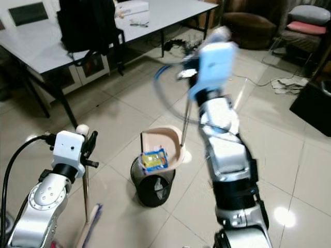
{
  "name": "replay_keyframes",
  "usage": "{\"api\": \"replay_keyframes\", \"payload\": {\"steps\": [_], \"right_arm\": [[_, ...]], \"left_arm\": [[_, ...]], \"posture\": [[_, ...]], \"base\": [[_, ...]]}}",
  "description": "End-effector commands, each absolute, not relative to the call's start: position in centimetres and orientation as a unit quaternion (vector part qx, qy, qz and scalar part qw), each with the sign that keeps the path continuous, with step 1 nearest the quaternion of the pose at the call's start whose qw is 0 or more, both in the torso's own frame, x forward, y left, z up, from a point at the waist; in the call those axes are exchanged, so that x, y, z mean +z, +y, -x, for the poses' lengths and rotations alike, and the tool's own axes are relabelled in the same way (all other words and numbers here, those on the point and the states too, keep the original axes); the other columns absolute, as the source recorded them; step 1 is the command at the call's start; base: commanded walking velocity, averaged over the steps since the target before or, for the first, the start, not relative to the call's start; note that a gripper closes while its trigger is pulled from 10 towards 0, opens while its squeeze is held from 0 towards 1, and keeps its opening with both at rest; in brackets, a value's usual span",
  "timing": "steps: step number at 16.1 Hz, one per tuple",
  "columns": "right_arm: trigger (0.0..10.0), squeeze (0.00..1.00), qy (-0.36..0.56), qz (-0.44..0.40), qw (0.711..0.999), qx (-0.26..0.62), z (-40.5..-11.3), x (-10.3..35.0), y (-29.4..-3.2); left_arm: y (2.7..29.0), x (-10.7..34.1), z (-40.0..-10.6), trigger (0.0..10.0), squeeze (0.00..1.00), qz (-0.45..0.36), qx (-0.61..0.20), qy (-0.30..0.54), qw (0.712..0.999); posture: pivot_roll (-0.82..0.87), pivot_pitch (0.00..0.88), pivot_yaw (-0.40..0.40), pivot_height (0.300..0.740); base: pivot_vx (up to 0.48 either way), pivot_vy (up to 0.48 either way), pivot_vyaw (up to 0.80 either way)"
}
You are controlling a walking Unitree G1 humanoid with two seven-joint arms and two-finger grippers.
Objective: Sweep floor
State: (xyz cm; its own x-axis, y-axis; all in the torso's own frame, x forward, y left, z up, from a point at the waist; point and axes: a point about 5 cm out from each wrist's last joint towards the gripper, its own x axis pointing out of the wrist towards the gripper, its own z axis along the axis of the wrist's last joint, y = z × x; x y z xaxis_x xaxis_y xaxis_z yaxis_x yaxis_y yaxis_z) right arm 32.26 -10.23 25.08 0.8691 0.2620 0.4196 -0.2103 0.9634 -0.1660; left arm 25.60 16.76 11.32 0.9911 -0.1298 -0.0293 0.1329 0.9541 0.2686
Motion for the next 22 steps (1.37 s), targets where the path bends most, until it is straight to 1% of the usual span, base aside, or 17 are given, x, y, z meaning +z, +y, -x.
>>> {"api": "replay_keyframes", "payload": {"steps": [1, 2, 5, 7, 8, 9, 10, 13, 14, 15, 16, 17, 18, 19, 20, 21, 22], "right_arm": [[10.0, 0.00, -0.268, 0.093, 0.947, 0.152, -31.4, 25.9, -9.1], [10.0, 0.00, -0.274, 0.105, 0.940, 0.171, -31.0, 25.5, -8.3], [10.0, 0.00, -0.278, 0.108, 0.932, 0.205, -30.1, 24.9, -6.9], [10.0, 0.00, -0.294, 0.134, 0.913, 0.248, -29.1, 24.4, -5.5], [10.0, 0.00, -0.307, 0.165, 0.892, 0.290, -28.1, 23.9, -4.2], [10.0, 0.00, -0.322, 0.231, 0.858, 0.328, -27.3, 23.4, -3.3], [10.0, 0.00, -0.329, 0.267, 0.835, 0.350, -26.9, 23.0, -2.8], [10.0, 0.00, -0.335, 0.267, 0.837, 0.340, -27.1, 23.3, -3.1], [10.0, 0.00, -0.345, 0.271, 0.842, 0.315, -27.4, 24.0, -3.6], [10.0, 0.00, -0.348, 0.270, 0.854, 0.277, -27.9, 24.6, -4.4], [10.0, 0.00, -0.347, 0.271, 0.873, 0.211, -28.7, 25.3, -5.9], [10.0, 0.00, -0.304, 0.250, 0.911, 0.120, -30.1, 25.6, -8.7], [10.0, 0.00, -0.261, 0.265, 0.927, 0.055, -30.9, 25.0, -11.5], [10.0, 0.00, -0.232, 0.279, 0.931, 0.023, -31.2, 24.5, -12.9], [10.0, 0.00, -0.186, 0.273, 0.943, -0.034, -31.3, 23.3, -15.4], [10.0, 0.00, -0.163, 0.302, 0.938, -0.043, -31.0, 22.2, -17.0], [10.0, 0.00, -0.150, 0.324, 0.933, -0.035, -30.8, 21.3, -17.7]], "left_arm": [[16.9, 11.9, -25.8, 10.0, 0.00, -0.148, -0.064, -0.009, 0.987], [16.9, 11.9, -25.8, 10.0, 0.00, -0.148, -0.064, -0.009, 0.987], [16.8, 11.8, -25.8, 10.0, 0.00, -0.148, -0.064, -0.009, 0.987], [16.8, 11.7, -25.8, 10.0, 0.00, -0.147, -0.064, -0.009, 0.987], [16.8, 11.7, -25.8, 10.0, 0.00, -0.149, -0.066, -0.008, 0.987], [16.7, 11.6, -25.8, 10.0, 0.00, -0.150, -0.068, -0.008, 0.986], [16.7, 11.6, -25.8, 10.0, 0.00, -0.150, -0.068, -0.008, 0.986], [16.6, 11.6, -25.8, 10.0, 0.00, -0.151, -0.069, -0.008, 0.986], [16.6, 11.6, -25.8, 10.0, 0.00, -0.150, -0.069, -0.009, 0.986], [16.6, 11.6, -25.8, 10.0, 0.00, -0.150, -0.069, -0.009, 0.986], [16.6, 11.5, -25.8, 10.0, 0.00, -0.148, -0.072, -0.008, 0.986], [16.5, 11.3, -25.8, 10.0, 0.00, -0.142, -0.083, 0.000, 0.986], [16.0, 10.8, -25.7, 10.0, 0.00, -0.137, -0.113, 0.021, 0.984], [15.7, 10.4, -25.5, 10.0, 0.00, -0.143, -0.137, 0.032, 0.980], [15.1, 9.7, -25.1, 10.0, 0.00, -0.153, -0.175, 0.052, 0.971], [14.7, 9.4, -24.9, 10.0, 0.00, -0.148, -0.193, 0.060, 0.968], [14.5, 9.3, -24.8, 10.0, 0.00, -0.142, -0.201, 0.060, 0.967]], "posture": [[-0.06, 0.000, 0.024, 0.740], [-0.06, 0.000, 0.024, 0.740], [-0.06, 0.000, 0.023, 0.740], [-0.06, 0.000, 0.023, 0.740], [-0.06, 0.000, 0.023, 0.740], [-0.07, 0.000, 0.023, 0.740], [-0.07, 0.000, 0.024, 0.740], [-0.07, 0.000, 0.022, 0.740], [-0.07, 0.000, 0.022, 0.740], [-0.07, 0.000, 0.022, 0.740], [-0.07, 0.000, 0.022, 0.740], [-0.08, 0.000, 0.022, 0.740], [-0.09, 0.000, 0.028, 0.740], [-0.09, 0.000, 0.028, 0.740], [-0.09, 0.000, 0.033, 0.740], [-0.10, 0.000, 0.039, 0.740], [-0.10, 0.000, 0.044, 0.740]], "base": [[0.000, 0.000, 0.00], [0.000, 0.000, 0.00], [0.000, 0.000, 0.00], [0.000, 0.000, 0.00], [0.000, 0.000, 0.00], [0.000, 0.000, 0.00], [0.000, 0.000, 0.00], [0.000, 0.000, 0.00], [0.000, 0.000, 0.00], [0.000, 0.000, 0.00], [0.000, 0.000, 0.00], [0.000, 0.000, 0.00], [0.000, 0.000, 0.00], [0.000, 0.000, 0.00], [0.000, 0.000, -0.40], [0.000, 0.000, -0.80], [0.000, 0.000, -0.80]]}}
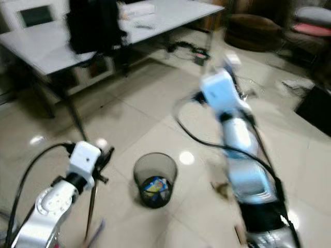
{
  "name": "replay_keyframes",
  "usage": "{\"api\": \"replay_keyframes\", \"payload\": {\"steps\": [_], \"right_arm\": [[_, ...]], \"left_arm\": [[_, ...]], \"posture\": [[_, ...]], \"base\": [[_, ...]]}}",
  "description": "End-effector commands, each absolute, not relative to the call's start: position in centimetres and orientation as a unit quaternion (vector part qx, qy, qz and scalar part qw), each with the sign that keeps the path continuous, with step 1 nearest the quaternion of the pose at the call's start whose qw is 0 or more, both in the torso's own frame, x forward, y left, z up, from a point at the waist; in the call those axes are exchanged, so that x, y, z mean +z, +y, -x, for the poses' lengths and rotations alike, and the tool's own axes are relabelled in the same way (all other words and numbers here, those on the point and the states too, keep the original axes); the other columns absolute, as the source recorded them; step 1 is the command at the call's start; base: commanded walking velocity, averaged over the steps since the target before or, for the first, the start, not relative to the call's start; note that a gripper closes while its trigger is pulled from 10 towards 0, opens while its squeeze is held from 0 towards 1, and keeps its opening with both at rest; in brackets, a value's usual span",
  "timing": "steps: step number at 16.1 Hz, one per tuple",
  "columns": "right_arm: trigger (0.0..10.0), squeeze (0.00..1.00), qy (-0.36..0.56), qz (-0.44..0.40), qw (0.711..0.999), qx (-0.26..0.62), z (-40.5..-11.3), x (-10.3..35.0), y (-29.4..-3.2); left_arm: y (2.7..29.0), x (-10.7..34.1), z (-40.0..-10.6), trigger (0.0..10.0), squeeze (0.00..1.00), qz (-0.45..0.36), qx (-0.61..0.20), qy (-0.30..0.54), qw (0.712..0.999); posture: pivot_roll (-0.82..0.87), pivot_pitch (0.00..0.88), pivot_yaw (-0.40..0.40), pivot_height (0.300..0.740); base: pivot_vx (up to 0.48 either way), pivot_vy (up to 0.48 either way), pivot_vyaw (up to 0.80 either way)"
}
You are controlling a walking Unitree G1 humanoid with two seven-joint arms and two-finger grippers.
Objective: Sweep floor
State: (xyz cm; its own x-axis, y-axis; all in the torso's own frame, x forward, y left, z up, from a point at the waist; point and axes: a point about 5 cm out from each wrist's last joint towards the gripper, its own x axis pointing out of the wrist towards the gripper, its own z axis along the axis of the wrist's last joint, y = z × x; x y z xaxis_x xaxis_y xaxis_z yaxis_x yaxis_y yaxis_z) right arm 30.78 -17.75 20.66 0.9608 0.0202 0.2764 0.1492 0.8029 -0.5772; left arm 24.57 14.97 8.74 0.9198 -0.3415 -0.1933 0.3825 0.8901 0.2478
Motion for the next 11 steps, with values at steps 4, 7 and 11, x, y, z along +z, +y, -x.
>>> {"api": "replay_keyframes", "payload": {"steps": [4, 7, 11], "right_arm": [[10.0, 0.00, -0.060, 0.177, 0.977, -0.101, -29.9, 17.5, -19.0], [10.0, 0.00, -0.069, 0.206, 0.970, -0.108, -29.6, 17.3, -18.5], [10.0, 0.00, -0.116, 0.202, 0.967, -0.107, -29.9, 18.9, -18.2]], "left_arm": [[13.8, 8.7, -24.6, 10.0, 0.00, -0.134, -0.258, 0.096, 0.952], [14.1, 9.2, -24.4, 10.0, 0.00, -0.133, -0.237, 0.069, 0.960], [15.9, 10.0, -24.9, 10.0, 0.00, -0.112, -0.143, 0.048, 0.982]], "posture": [[-0.10, 0.000, 0.055, 0.740], [-0.09, 0.000, 0.046, 0.740], [-0.09, 0.000, 0.029, 0.740]], "base": [[0.000, 0.000, -0.80], [0.000, 0.000, -0.80], [0.000, 0.000, -0.80]]}}
